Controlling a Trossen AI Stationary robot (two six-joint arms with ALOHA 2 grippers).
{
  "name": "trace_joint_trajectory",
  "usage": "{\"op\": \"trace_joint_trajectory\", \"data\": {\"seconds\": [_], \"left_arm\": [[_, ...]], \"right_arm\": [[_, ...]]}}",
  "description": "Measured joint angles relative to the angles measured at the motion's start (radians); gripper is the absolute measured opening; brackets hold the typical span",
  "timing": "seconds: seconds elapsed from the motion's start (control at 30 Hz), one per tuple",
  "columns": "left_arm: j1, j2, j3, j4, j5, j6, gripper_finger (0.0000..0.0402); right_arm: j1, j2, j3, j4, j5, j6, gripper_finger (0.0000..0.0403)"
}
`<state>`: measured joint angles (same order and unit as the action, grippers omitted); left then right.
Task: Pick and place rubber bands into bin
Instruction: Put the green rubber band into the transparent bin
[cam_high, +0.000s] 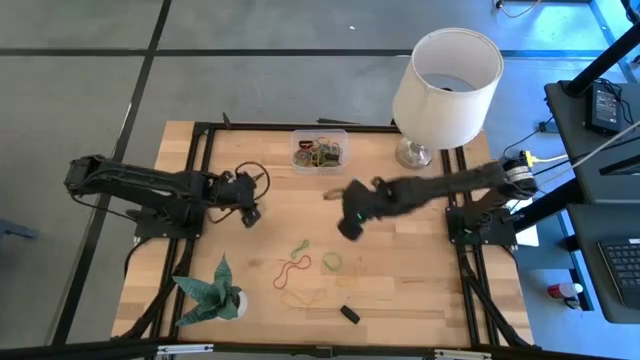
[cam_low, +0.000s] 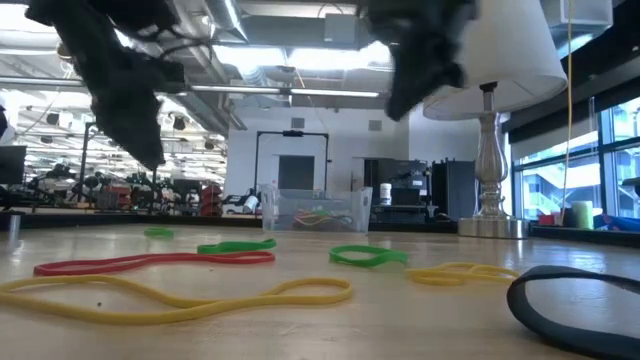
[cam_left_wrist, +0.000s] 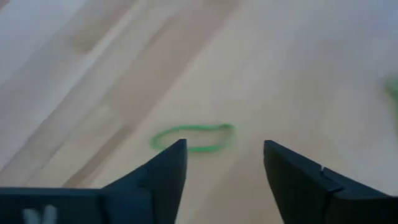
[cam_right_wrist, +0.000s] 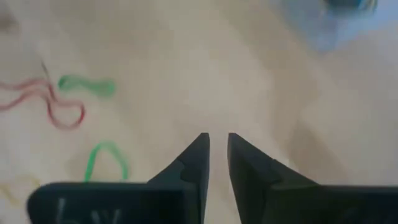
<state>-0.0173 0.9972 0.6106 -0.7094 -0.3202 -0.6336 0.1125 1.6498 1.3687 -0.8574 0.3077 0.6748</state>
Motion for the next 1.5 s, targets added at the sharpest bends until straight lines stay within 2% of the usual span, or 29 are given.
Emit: {"op": "trace_joint_trajectory", "data": {"seconds": [0.1, 0.23, 0.33, 0.47, 0.57, 0.77, 0.83, 0.9, 1.0, 1.07, 1.17, 1.23, 1.33, 1.5], "left_arm": [[0.067, 0.039, 0.0, -0.012, -0.028, -0.063, 0.0225], [0.148, 0.113, 0.0, 0.012, -0.02, 0.002, 0.023], [0.193, 0.174, 0.0, 0.026, 0.007, 0.068, 0.0218], [0.242, 0.266, 0.0, 0.057, 0.027, 0.055, 0.0195], [0.271, 0.336, 0.0, 0.078, 0.056, 0.042, 0.0183], [0.311, 0.465, 0.008, 0.1, 0.151, 0.017, 0.0164], [0.319, 0.485, 0.013, 0.1, 0.179, 0.001, 0.0146], [0.316, 0.495, 0.022, 0.098, 0.194, -0.021, 0.0111], [0.303, 0.488, 0.052, 0.077, 0.188, -0.056, 0.0035], [0.29, 0.49, 0.092, 0.062, 0.202, -0.088, 0.0012], [0.268, 0.482, 0.185, 0.05, 0.234, -0.104, 0.0002], [0.254, 0.486, 0.24, 0.034, 0.209, -0.106, 0.0002], [0.216, 0.482, 0.346, 0.042, 0.156, -0.115, 0.0002], [0.181, 0.49, 0.517, 0.036, 0.04, -0.086, 0.0002]], "right_arm": [[0.095, -0.071, -0.132, 0.04, 0.036, 0.135, 0.0056], [0.212, -0.173, -0.303, 0.117, 0.038, 0.303, 0.0047], [0.292, -0.241, -0.407, 0.152, 0.039, 0.421, 0.0041], [0.379, -0.317, -0.505, 0.159, 0.039, 0.544, 0.0034], [0.425, -0.37, -0.547, 0.156, 0.04, 0.575, 0.0029], [0.463, -0.464, -0.597, 0.106, 0.11, 0.555, 0.0024], [0.466, -0.492, -0.603, 0.078, 0.147, 0.541, 0.0024], [0.466, -0.518, -0.603, 0.048, 0.182, 0.508, 0.0024], [0.466, -0.551, -0.603, 0.022, 0.225, 0.438, 0.0024], [0.466, -0.573, -0.603, -0.017, 0.235, 0.385, 0.0024], [0.466, -0.615, -0.612, -0.089, 0.234, 0.358, 0.002], [0.466, -0.68, -0.654, -0.093, 0.234, 0.338, 0.001], [0.466, -0.817, -0.764, -0.021, 0.212, 0.313, 0.0005], [0.466, -1.053, -0.966, 0.235, 0.169, 0.223, 0.0004]]}}
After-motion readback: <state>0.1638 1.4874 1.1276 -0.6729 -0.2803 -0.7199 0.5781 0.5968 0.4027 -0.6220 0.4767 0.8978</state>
